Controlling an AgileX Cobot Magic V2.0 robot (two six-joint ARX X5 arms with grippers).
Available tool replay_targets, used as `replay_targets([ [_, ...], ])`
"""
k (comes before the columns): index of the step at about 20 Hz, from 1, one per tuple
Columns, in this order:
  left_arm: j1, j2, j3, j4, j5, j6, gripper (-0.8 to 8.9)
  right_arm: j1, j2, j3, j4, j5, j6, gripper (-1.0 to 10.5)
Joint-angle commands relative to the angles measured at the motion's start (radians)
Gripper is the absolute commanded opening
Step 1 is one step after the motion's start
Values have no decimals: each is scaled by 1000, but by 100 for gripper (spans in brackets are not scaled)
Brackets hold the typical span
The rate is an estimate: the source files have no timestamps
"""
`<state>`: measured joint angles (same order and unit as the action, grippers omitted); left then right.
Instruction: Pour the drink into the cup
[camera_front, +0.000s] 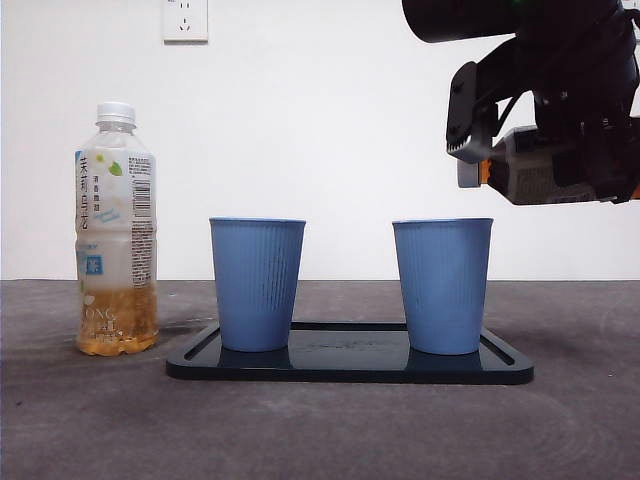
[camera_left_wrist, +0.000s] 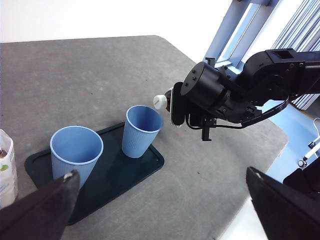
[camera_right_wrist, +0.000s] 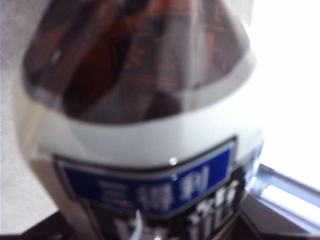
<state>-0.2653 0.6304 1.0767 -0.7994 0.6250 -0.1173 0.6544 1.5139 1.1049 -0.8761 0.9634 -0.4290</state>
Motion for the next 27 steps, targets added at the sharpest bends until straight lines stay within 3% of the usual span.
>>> replay_targets([
  [1, -3, 7, 21, 6, 2, 12, 531, 10, -30, 36, -5, 0, 149, 189],
  [9, -3, 7, 21, 6, 3, 12, 531, -86, -296, 34, 57, -341, 435, 189],
  [15, -3, 7, 21, 5, 3, 12, 531, -148, -492, -72, 362, -552, 444, 189],
  [22, -3, 7, 21, -9, 3, 12, 531, -209, -555, -426, 876, -692, 459, 189],
  [27, -3, 7, 21, -20, 3, 12, 531, -286, -526, -608, 1159, -743, 548, 189],
])
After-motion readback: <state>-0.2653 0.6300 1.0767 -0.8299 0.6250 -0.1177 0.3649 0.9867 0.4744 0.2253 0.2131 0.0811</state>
